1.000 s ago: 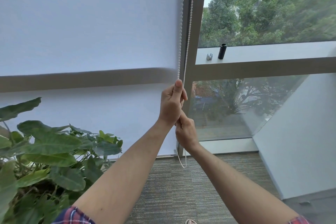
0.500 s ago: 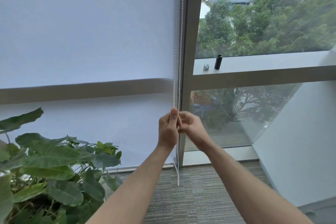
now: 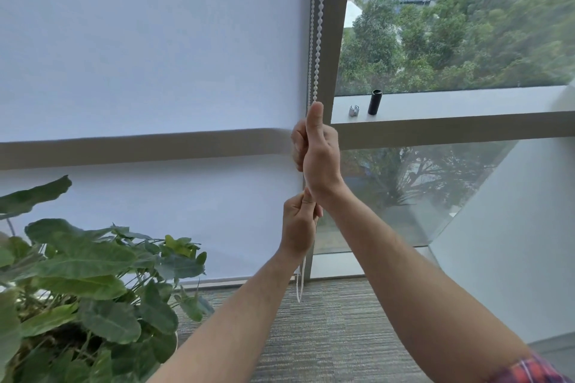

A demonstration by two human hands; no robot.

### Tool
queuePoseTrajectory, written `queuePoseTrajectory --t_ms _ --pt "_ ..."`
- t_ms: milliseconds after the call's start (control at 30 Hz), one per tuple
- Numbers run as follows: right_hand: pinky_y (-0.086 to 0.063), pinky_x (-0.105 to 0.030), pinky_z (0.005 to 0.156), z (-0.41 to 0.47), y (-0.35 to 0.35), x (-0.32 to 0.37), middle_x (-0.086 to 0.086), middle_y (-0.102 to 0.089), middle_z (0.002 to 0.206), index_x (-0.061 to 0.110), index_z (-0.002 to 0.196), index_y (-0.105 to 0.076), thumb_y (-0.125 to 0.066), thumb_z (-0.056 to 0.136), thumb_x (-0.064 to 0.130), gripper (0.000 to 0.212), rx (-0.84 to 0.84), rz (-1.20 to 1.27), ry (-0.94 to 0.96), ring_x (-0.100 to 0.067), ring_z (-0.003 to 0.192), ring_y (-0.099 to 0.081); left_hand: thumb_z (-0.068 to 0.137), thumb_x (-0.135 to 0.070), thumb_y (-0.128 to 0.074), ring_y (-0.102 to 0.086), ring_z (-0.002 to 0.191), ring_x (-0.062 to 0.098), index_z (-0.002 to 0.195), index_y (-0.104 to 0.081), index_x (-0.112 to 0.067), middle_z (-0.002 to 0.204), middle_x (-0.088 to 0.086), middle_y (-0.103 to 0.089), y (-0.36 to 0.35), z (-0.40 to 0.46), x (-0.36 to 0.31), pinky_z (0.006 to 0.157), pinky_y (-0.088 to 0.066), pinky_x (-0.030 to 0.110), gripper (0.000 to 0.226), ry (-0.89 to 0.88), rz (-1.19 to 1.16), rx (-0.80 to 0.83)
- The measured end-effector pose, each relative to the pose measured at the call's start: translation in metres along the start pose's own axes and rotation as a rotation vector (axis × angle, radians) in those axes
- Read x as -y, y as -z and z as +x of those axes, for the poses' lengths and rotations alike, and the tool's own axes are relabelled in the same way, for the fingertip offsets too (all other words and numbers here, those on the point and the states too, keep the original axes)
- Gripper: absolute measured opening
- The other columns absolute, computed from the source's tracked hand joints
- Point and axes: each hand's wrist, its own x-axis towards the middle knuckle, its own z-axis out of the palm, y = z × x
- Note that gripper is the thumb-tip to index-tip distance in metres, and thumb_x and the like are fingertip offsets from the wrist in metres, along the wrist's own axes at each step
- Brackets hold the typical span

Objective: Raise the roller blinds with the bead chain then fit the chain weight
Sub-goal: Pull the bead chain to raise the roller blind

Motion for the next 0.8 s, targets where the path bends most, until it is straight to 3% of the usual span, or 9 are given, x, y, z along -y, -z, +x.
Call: queuePoseTrajectory --t_ms 167,300,367,433,567,700,800 --pt "-0.021 -0.018 0.039 -0.019 0.011 -0.022 0.013 -0.030 0.042 0.024 0.049 -0.035 -0.034 0.088 0.078 0.066 -0.008 -0.026 0.052 -0.008 0.037 -0.026 0.104 -0.006 -0.040 -0.030 0.042 0.003 0.046 -0.051 -0.028 0.043 -0.014 -0.040 0.009 -0.012 0.017 0.045 -0.026 0.017 0.063 0.035 0.035 0.061" --pt "-0.019 -0.024 0.041 -0.030 0.015 -0.036 0.008 -0.027 0.044 0.019 0.051 -0.030 -0.032 0.090 0.077 0.070 -0.063 -0.095 0.073 -0.012 0.040 -0.026 0.089 -0.022 -0.051 -0.028 0.042 0.002 0.044 -0.050 -0.029 0.041 -0.015 -0.036 0.017 -0.015 0.018 0.046 -0.025 0.017 0.045 0.076 0.093 0.158" --pt "-0.021 -0.022 0.042 -0.032 0.017 -0.038 0.010 -0.029 0.044 0.021 0.051 -0.032 -0.031 0.091 0.076 0.068 -0.071 -0.096 0.090 -0.009 0.040 -0.027 0.080 -0.028 -0.050 -0.035 0.046 0.006 0.047 -0.052 -0.025 0.044 -0.012 -0.043 0.025 -0.011 0.016 0.050 -0.030 0.021 0.033 0.062 0.123 0.194" --pt "-0.022 -0.022 0.042 -0.035 0.018 -0.040 0.011 -0.030 0.044 0.021 0.052 -0.032 -0.031 0.091 0.075 0.067 -0.080 -0.098 0.098 -0.008 0.040 -0.028 0.075 -0.019 -0.047 -0.049 0.058 0.008 0.059 -0.060 -0.025 0.056 -0.009 -0.056 0.036 -0.004 0.013 0.058 -0.041 0.025 0.021 0.045 0.159 0.206" --pt "-0.028 -0.027 0.045 -0.037 0.016 -0.048 0.010 -0.034 0.045 0.021 0.051 -0.035 -0.029 0.094 0.072 0.067 -0.103 -0.151 0.111 -0.010 0.042 -0.034 0.065 -0.010 -0.048 -0.059 0.088 0.010 0.098 -0.061 -0.016 0.092 -0.002 -0.065 0.042 0.020 -0.014 0.067 -0.050 0.021 0.036 0.000 0.175 0.144" --pt "-0.025 -0.032 0.046 -0.051 0.021 -0.073 0.002 -0.035 0.047 0.013 0.053 -0.038 -0.027 0.094 0.073 0.073 -0.093 -0.214 0.043 -0.016 0.044 -0.034 0.062 -0.008 -0.045 -0.058 0.105 0.023 0.104 -0.061 -0.020 0.108 0.003 -0.064 0.037 0.043 -0.061 0.084 -0.047 0.036 0.047 -0.111 -0.002 0.146" --pt "-0.024 -0.032 0.047 -0.058 0.028 -0.086 0.001 -0.034 0.048 0.010 0.055 -0.038 -0.026 0.092 0.076 0.077 -0.097 -0.263 -0.002 -0.016 0.046 -0.033 0.072 -0.015 -0.047 -0.059 0.095 0.024 0.103 -0.064 -0.021 0.101 0.002 -0.065 0.030 0.050 -0.092 0.077 -0.047 0.034 0.036 -0.168 -0.108 0.232"
